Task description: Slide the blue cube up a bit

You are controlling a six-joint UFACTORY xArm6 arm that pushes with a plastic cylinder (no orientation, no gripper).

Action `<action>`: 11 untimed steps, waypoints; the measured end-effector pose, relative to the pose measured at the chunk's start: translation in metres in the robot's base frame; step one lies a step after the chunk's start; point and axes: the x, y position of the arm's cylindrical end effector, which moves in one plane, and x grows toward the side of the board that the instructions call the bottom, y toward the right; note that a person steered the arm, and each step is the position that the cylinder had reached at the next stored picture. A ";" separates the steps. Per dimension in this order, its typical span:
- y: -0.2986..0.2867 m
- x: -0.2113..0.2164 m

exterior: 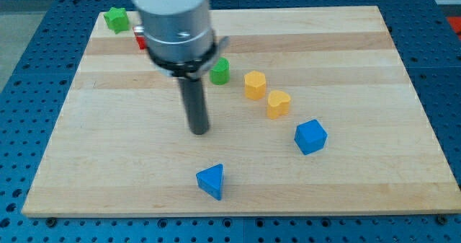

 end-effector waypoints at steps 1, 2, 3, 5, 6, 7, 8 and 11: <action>0.035 0.012; 0.072 0.016; 0.100 0.020; 0.106 0.055; 0.136 0.067; 0.160 0.083; 0.172 0.076; 0.102 0.025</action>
